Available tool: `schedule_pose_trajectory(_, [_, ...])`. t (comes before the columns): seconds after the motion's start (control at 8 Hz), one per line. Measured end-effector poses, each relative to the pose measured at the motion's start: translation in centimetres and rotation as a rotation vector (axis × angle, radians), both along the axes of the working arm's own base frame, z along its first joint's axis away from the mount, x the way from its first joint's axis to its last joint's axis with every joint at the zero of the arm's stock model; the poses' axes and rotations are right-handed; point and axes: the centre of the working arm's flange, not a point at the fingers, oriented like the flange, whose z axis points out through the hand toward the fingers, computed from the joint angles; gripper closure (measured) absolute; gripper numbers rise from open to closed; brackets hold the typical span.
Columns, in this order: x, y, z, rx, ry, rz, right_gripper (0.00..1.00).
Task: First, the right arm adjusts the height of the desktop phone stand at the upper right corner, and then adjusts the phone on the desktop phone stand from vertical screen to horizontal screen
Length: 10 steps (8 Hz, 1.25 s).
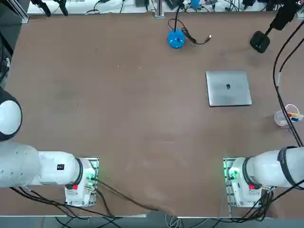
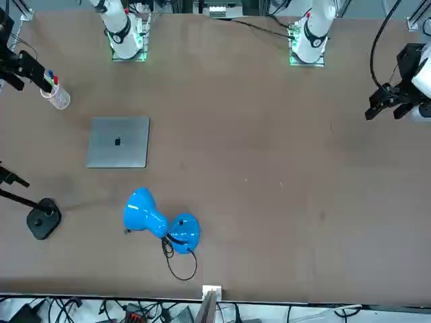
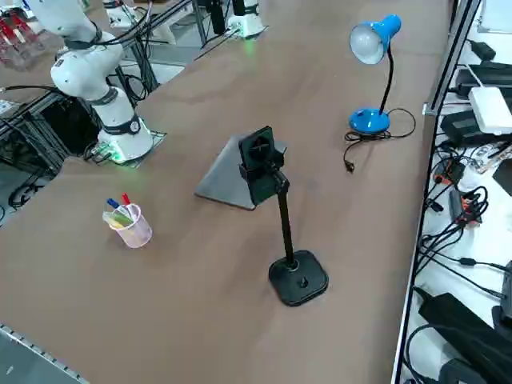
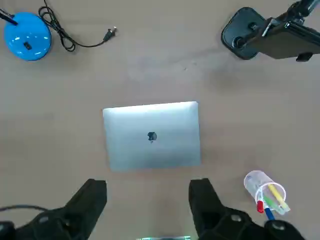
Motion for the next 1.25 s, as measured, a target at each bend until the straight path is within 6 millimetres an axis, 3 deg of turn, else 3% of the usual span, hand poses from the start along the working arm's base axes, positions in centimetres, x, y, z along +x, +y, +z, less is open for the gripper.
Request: schedule_pose_trajectory(1.25, [0.53,-0.75,-0.38,0.000,-0.009,-0.018,0.00])
